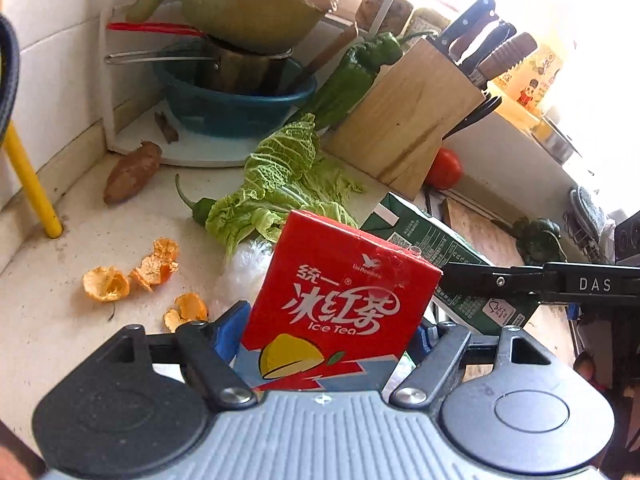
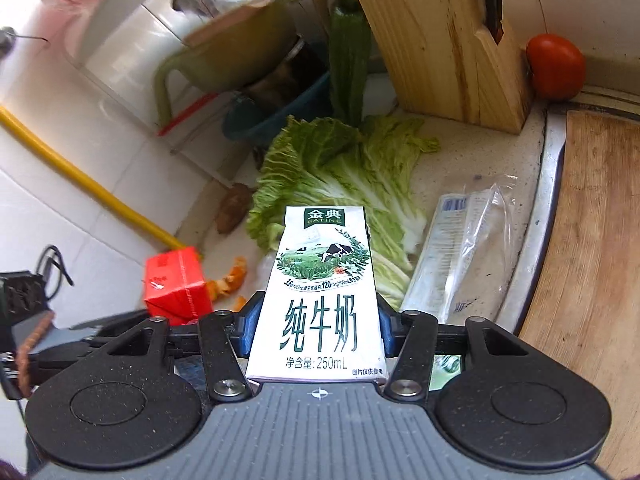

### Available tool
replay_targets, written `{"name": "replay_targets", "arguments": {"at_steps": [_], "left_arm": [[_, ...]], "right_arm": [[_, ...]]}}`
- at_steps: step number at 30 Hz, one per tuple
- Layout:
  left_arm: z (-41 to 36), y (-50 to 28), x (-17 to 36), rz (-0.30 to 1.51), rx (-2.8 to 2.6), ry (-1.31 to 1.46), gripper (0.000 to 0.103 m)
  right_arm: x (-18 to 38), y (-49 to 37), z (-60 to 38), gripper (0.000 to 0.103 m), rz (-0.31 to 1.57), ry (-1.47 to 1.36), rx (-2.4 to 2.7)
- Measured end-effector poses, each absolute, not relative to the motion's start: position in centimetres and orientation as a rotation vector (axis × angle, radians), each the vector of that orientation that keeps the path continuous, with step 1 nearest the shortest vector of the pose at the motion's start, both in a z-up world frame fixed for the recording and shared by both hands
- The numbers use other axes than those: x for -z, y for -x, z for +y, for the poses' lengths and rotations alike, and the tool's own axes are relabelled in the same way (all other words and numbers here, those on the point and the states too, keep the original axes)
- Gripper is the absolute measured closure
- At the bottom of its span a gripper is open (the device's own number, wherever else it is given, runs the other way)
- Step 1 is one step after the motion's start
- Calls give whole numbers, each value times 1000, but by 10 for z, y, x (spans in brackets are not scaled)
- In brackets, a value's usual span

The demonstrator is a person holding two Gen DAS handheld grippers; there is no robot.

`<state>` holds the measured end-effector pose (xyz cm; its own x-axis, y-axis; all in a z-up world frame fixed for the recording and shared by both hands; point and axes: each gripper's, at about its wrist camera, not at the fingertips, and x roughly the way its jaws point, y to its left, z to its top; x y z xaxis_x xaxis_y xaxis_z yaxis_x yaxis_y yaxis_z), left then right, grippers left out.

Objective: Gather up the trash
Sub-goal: 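Carry both held cartons off the counter toward the black bin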

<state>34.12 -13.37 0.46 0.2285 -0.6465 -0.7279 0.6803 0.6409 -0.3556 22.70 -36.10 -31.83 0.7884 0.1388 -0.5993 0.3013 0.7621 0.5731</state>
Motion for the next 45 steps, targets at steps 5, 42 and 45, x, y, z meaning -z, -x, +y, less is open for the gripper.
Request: {"name": "replay_targets", "arguments": {"at_steps": [5, 42, 45], "left_arm": [[-129, -326, -12, 950, 886, -42, 29], [60, -240, -16, 911, 338, 149, 29], [80, -237, -15, 906, 301, 165, 29]], "right_arm": [[312, -219, -358, 42, 642, -714, 62], [308, -256, -228, 42, 786, -541, -471], [308, -264, -204, 42, 807, -518, -504]]}}
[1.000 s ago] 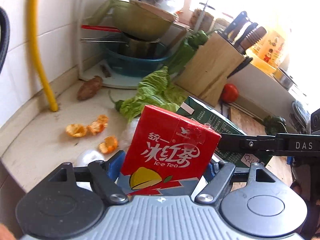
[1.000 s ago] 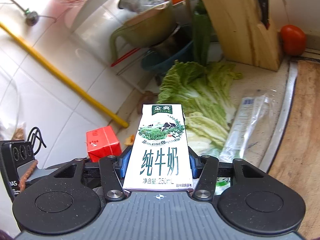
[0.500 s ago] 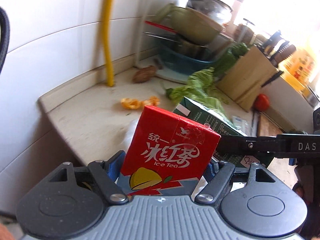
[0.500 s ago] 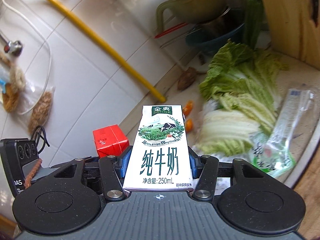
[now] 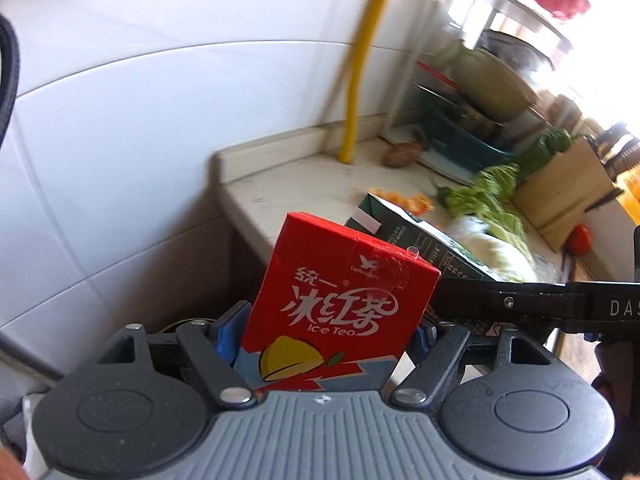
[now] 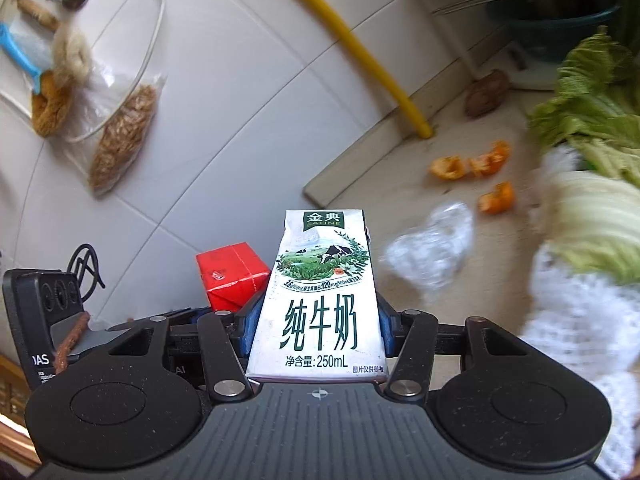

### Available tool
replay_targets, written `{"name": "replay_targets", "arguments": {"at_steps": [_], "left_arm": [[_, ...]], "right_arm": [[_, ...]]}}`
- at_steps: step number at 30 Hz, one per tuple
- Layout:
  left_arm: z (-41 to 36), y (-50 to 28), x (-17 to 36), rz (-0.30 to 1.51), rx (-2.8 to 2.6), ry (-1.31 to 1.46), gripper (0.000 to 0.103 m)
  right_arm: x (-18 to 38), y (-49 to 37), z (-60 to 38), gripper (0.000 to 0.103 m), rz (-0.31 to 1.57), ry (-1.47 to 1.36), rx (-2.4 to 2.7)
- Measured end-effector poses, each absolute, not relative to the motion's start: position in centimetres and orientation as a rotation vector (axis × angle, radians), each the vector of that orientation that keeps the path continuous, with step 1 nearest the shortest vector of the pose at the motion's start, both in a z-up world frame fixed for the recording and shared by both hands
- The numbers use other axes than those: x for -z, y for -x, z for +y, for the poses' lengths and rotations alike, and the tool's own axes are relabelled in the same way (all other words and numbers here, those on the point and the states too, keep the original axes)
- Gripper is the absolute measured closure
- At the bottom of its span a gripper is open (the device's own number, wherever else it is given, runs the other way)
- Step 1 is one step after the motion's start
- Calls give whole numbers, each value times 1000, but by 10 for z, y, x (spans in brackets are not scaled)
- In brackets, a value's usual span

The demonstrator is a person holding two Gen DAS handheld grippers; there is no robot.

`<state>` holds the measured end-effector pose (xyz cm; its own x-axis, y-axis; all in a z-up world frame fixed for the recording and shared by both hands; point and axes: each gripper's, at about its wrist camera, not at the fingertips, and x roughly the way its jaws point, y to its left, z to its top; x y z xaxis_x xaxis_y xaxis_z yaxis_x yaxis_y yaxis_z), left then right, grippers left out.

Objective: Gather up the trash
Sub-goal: 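Carry both held cartons off the counter toward the black bin, then open left gripper over the bin while right gripper releases the milk carton into it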

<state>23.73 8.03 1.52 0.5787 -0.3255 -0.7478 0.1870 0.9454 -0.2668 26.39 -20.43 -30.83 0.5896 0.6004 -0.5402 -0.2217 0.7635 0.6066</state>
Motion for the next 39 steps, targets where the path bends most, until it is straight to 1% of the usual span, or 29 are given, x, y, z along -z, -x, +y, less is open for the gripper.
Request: {"name": "replay_targets", "arguments": {"at_steps": [5, 7, 8, 9, 12, 15, 17, 20, 24, 31, 34, 36, 39], "left_arm": [[110, -232, -10, 911, 250, 183, 29], [120, -230, -7, 915, 232, 191, 31], [124, -229, -6, 919, 227, 196, 34], [129, -229, -4, 924, 222, 203, 35], [138, -229, 4, 935, 202, 217, 35], [141, -239, 23, 939, 162, 190, 35], [144, -251, 42, 978, 118, 177, 39], [158, -260, 65, 1048, 76, 222, 42], [172, -261, 72, 1061, 48, 233, 42], [190, -261, 74, 1064, 52, 230, 40], [189, -263, 72, 1066, 64, 222, 40], [187, -264, 69, 1065, 73, 224, 39], [178, -266, 65, 1061, 94, 204, 39]], "right_arm": [[311, -274, -170, 42, 837, -485, -546], [313, -278, -158, 42, 850, -471, -555], [314, -279, -153, 42, 855, -463, -561], [315, -281, -145, 42, 862, -455, -566], [319, -284, -127, 42, 883, -435, -584], [323, -285, -113, 42, 900, -415, -591], [327, -287, -105, 42, 903, -394, -581], [342, -301, -88, 42, 912, -336, -547], [374, -328, -63, 42, 969, -273, -500], [411, -342, -45, 40, 1050, -224, -474], [416, -342, -43, 39, 1069, -215, -475], [414, -341, -43, 36, 1065, -209, -465], [408, -342, -47, 36, 1058, -228, -456]]}}
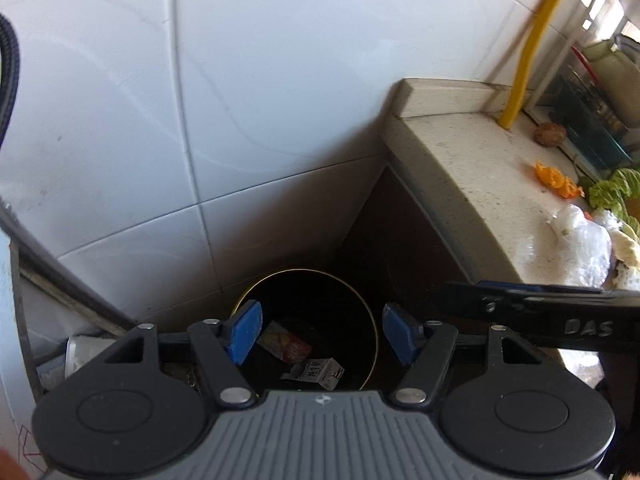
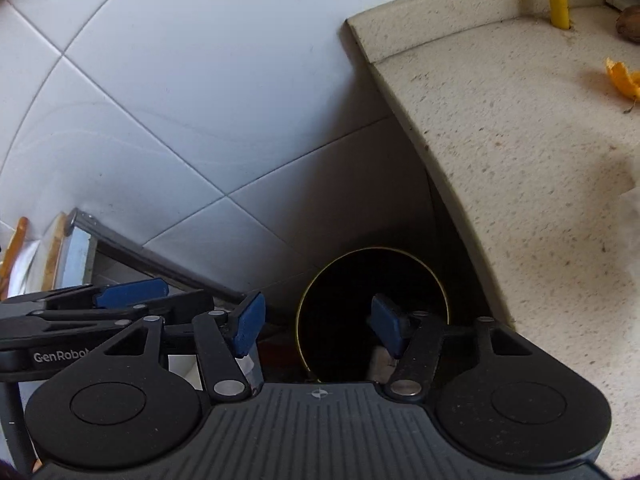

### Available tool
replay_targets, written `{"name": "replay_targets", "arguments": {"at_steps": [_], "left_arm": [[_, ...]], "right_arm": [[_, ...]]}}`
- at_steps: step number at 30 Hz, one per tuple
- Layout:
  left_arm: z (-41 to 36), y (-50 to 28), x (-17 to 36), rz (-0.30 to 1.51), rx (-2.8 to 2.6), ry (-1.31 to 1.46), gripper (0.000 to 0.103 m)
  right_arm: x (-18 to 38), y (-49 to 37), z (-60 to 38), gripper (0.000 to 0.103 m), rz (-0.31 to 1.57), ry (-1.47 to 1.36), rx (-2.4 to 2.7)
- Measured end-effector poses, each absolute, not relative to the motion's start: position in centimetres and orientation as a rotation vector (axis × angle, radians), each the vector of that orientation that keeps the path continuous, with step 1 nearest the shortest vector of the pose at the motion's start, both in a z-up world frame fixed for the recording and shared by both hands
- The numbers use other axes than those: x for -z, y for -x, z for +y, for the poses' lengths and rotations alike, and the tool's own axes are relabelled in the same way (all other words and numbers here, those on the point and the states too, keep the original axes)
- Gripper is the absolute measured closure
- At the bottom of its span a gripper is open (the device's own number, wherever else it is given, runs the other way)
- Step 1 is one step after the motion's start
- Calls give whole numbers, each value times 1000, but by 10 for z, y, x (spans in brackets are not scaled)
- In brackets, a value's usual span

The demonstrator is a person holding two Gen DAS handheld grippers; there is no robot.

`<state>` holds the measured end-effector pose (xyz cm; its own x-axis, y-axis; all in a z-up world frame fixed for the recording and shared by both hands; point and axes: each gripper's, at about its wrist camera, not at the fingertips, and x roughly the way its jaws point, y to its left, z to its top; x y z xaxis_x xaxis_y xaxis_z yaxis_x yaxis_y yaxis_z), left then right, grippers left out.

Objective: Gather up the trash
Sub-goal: 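Open left gripper over the bin while right gripper releases the milk carton into it, then move right tool back over the counter toward the white foam net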

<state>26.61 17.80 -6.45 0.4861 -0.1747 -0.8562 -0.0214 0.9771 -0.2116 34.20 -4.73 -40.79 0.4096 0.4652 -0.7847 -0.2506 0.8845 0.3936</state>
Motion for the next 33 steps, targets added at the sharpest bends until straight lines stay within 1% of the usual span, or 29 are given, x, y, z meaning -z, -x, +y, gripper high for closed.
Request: {"name": "replay_targets", "arguments": {"at_steps": [3, 5, 7, 11, 22, 33], "left_arm": [[162, -269, 58, 1055, 121, 166, 39], [150, -270, 50, 1039, 151, 135, 38], [137, -271, 41, 1020, 173, 100, 38], [106, -270, 25, 968, 221, 24, 31], [19, -256, 1, 849, 334, -198, 30], [-45, -234, 3, 858, 495, -231, 30]], "right_arm": [[394, -335, -57, 36, 1024, -249, -451], [383, -329, -64, 33, 999, -263, -449], [374, -321, -73, 33, 977, -280, -445], [356, -309, -94, 33, 924, -314, -429], [317, -264, -167, 29, 762, -378, -294], [313, -202, -245, 28, 672, -413, -75]]}}
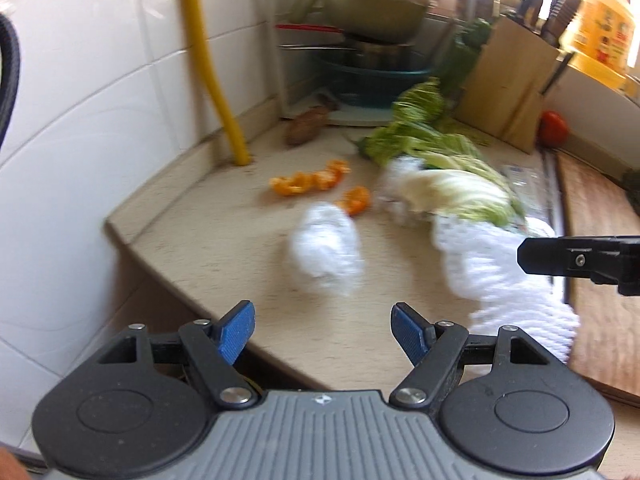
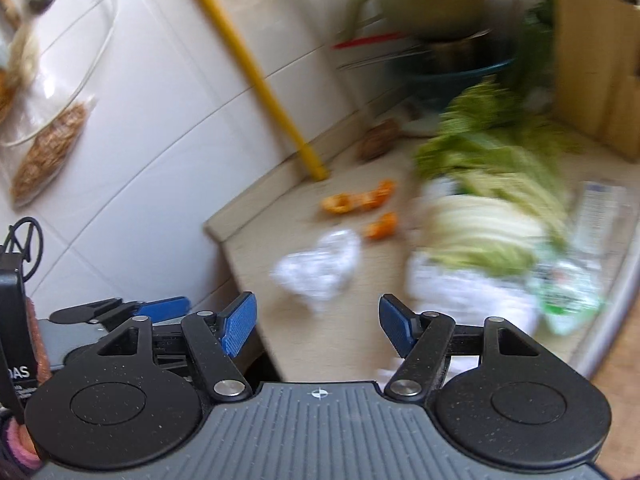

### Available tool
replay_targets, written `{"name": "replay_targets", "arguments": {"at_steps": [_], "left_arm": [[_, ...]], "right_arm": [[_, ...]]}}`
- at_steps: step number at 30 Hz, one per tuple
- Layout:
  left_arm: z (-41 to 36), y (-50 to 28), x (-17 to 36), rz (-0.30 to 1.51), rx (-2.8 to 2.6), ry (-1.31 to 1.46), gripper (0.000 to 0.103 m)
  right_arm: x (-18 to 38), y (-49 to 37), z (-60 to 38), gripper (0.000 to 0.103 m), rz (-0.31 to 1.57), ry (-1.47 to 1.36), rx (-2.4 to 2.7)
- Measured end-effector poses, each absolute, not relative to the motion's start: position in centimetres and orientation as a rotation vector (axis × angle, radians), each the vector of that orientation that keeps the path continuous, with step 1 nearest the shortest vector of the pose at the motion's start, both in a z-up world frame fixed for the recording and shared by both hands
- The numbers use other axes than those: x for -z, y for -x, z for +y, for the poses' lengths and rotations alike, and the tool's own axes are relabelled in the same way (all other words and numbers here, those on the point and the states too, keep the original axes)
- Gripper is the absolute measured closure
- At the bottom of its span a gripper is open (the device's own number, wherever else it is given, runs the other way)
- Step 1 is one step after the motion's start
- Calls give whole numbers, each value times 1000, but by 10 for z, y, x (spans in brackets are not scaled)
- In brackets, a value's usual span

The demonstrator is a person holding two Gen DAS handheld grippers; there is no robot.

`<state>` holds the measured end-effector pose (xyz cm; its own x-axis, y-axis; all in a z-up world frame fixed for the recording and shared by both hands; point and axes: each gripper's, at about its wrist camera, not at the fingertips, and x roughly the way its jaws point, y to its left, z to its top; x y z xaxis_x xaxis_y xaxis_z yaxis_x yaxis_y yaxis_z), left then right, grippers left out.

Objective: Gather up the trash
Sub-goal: 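Move right tool back over the counter toward the white foam net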

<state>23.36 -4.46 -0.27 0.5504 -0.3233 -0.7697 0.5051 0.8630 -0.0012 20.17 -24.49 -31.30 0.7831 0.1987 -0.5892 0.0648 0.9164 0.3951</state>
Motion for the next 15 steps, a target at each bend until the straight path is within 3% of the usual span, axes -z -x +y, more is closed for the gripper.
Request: {"name": "replay_targets", "arguments": {"at_steps": [15], "left_arm": [[-87, -188, 5, 898, 672, -231, 29]], "right_arm": [[336, -146, -305, 22, 688, -396, 72]]}}
